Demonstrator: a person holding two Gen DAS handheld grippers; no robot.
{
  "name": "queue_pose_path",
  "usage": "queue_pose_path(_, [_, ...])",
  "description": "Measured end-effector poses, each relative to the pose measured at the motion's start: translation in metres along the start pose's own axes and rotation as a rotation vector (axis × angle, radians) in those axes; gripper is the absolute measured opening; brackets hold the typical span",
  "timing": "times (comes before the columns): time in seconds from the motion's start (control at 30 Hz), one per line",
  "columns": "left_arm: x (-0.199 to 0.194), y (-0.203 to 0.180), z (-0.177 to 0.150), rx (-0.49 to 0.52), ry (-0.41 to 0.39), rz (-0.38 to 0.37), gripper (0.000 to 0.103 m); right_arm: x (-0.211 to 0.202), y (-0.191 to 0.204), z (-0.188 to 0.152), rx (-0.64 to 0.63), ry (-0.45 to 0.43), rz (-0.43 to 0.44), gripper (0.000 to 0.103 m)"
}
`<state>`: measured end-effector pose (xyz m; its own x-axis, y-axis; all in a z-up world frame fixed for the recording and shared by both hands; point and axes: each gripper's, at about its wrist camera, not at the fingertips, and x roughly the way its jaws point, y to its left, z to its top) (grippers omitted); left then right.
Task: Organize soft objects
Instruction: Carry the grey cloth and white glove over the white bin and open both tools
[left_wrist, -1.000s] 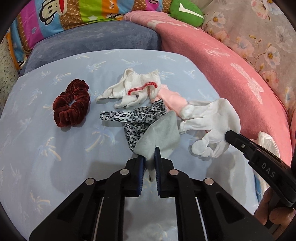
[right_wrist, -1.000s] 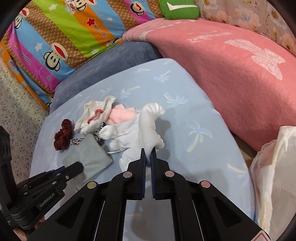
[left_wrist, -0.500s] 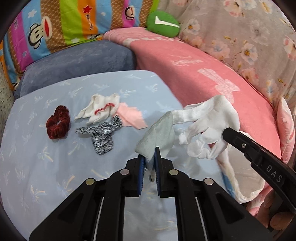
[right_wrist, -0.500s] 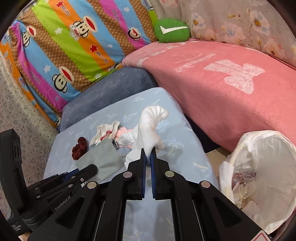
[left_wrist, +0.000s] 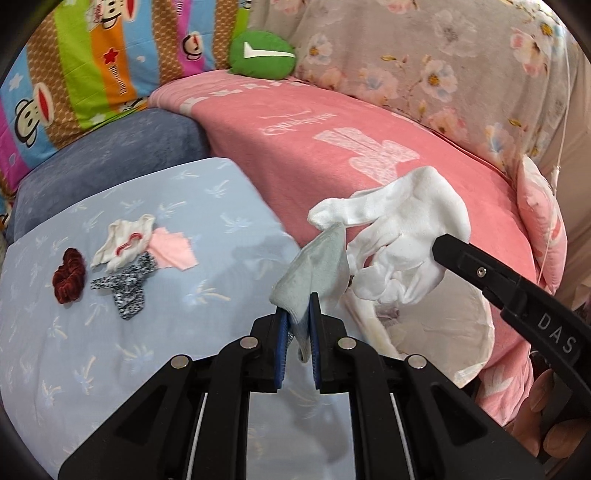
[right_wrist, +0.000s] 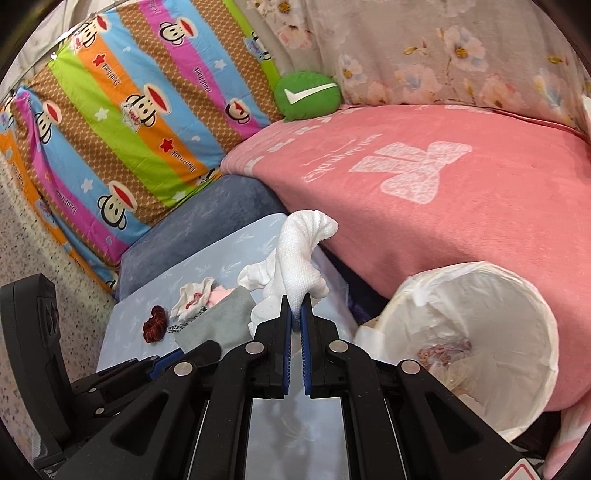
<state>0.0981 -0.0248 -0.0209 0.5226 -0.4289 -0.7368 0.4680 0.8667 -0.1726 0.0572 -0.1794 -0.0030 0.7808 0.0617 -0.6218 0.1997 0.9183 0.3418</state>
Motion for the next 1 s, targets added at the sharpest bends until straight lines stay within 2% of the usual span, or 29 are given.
queue_pose_path(0.47, [0.017,-0.071,-0.001,0.111,0.029,-0.068,0.011,-0.036,-0.069,-0.004,0.070,-0.049,-0.095,0.004])
queue_pose_path(1.0, [0.036,-0.124,-0.006,0.174,0.094,-0.110,0.012,-0.062,-0.128,-0.013,0.151,-0.078,-0.175,0.004])
